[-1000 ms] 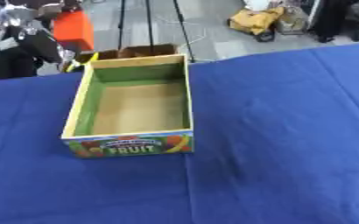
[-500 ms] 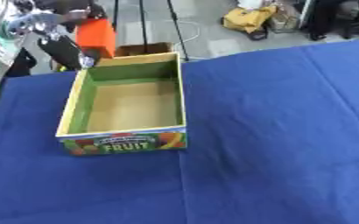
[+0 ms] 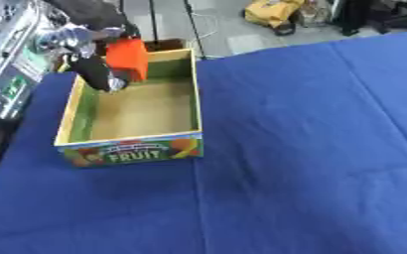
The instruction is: Pick up objects on the table and place them in the box.
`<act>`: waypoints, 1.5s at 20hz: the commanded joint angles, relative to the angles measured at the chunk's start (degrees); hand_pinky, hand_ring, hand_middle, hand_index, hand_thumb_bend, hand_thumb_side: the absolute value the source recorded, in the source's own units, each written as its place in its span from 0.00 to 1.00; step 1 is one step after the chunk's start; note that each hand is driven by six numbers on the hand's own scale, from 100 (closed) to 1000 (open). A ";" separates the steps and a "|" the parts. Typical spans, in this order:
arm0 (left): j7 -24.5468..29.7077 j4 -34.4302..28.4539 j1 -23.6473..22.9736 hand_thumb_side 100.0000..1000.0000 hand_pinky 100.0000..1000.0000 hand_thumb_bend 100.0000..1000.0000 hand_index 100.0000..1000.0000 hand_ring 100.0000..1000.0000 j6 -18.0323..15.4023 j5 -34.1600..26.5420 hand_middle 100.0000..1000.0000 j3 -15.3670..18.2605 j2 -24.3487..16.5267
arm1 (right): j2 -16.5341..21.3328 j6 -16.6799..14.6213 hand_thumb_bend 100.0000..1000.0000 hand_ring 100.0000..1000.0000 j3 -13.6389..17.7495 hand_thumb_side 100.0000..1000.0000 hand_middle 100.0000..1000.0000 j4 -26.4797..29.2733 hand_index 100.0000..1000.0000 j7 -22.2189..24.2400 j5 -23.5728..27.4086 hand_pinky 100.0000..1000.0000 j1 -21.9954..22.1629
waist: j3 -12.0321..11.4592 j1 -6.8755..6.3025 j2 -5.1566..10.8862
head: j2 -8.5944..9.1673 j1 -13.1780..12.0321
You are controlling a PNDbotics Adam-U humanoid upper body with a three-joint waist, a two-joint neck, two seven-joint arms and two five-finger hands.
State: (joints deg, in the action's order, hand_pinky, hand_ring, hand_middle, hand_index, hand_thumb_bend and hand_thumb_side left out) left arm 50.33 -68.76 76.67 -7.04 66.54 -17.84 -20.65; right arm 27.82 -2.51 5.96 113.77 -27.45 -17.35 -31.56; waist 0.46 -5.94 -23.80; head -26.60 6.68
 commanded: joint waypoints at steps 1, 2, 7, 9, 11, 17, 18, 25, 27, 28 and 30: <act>1.46 2.75 1.00 0.22 0.42 0.00 0.43 0.53 -0.53 0.70 0.40 -0.02 0.03 | 0.51 -0.20 0.17 0.65 0.06 1.00 0.64 0.83 0.78 -0.05 0.72 0.70 -0.88 | 0.25 0.28 2.04 | 0.35 -0.38; 1.55 3.80 0.95 0.22 0.42 0.00 0.43 0.53 -0.66 1.08 0.40 -0.05 0.29 | 0.45 -0.22 0.17 0.65 0.04 1.00 0.64 0.83 0.78 -0.08 0.75 0.70 -0.93 | 0.33 0.26 2.06 | 0.57 -0.52; 1.57 8.50 0.13 0.23 0.42 0.00 0.43 0.53 -0.97 2.26 0.40 0.38 1.75 | 0.14 -0.36 0.17 0.65 -0.04 1.00 0.64 0.83 0.78 -0.19 0.88 0.71 -1.32 | 0.91 0.15 1.95 | 2.03 -1.35; 1.13 10.31 -0.04 0.23 0.43 0.00 0.43 0.53 -0.86 3.04 0.40 0.73 2.34 | 0.10 -0.40 0.17 0.65 -0.03 1.00 0.64 0.83 0.78 -0.21 0.92 0.71 -1.42 | 1.18 0.08 1.81 | 2.47 -1.53; 0.42 11.68 -0.11 0.24 0.43 0.00 0.45 0.54 -1.00 3.69 0.42 1.05 2.84 | 0.10 -0.39 0.17 0.65 -0.02 1.00 0.64 0.83 0.78 -0.22 0.95 0.71 -1.43 | 1.39 0.05 1.65 | 2.73 -1.68; -0.74 12.68 -0.29 0.31 0.65 0.00 0.75 0.77 -2.71 3.36 0.73 1.26 3.35 | 0.07 -0.31 0.17 0.65 0.06 1.00 0.64 0.83 0.78 -0.24 1.01 0.71 -1.38 | 1.47 0.01 1.37 | 2.64 -1.87; -0.66 12.50 -0.28 0.31 0.71 0.00 0.84 0.83 -3.27 3.61 0.80 1.16 3.30 | 0.07 -0.31 0.17 0.65 0.06 1.00 0.64 0.83 0.78 -0.22 1.02 0.71 -1.36 | 1.46 0.00 1.38 | 2.61 -1.87; -1.85 9.63 0.08 0.43 0.93 0.39 1.00 1.00 -6.33 10.99 1.00 1.23 2.61 | 0.07 -0.33 0.17 0.65 0.05 1.00 0.64 0.83 0.78 -0.09 1.09 0.71 -1.21 | 1.31 0.07 1.64 | 2.30 -1.87; -2.60 8.79 0.25 0.46 0.95 0.47 1.00 1.00 -6.82 13.69 1.00 1.47 2.45 | 0.05 -0.34 0.17 0.65 0.04 1.00 0.64 0.83 0.78 -0.07 1.14 0.71 -1.18 | 1.26 0.11 1.76 | 2.21 -1.83; -3.16 8.24 0.31 0.46 0.94 0.46 1.00 1.00 -6.96 14.90 1.00 1.68 2.41 | 0.03 -0.34 0.17 0.65 0.03 1.00 0.64 0.83 0.78 -0.06 1.15 0.71 -1.16 | 1.23 0.13 1.82 | 2.14 -1.80; -4.84 6.77 0.44 0.44 0.93 0.42 1.00 1.00 -7.02 16.43 0.98 2.46 2.34 | 0.00 -0.34 0.17 0.65 0.04 1.00 0.64 0.83 0.78 -0.05 1.18 0.71 -1.08 | 1.13 0.21 1.98 | 1.99 -1.72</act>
State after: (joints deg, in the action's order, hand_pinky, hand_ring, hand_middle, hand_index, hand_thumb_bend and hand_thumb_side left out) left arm 46.32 -60.27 75.40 -13.88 81.68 -16.36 -16.69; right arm 27.26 -2.75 5.93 113.77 -27.56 -16.51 -32.22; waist 1.62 -6.21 -23.67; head -24.63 4.93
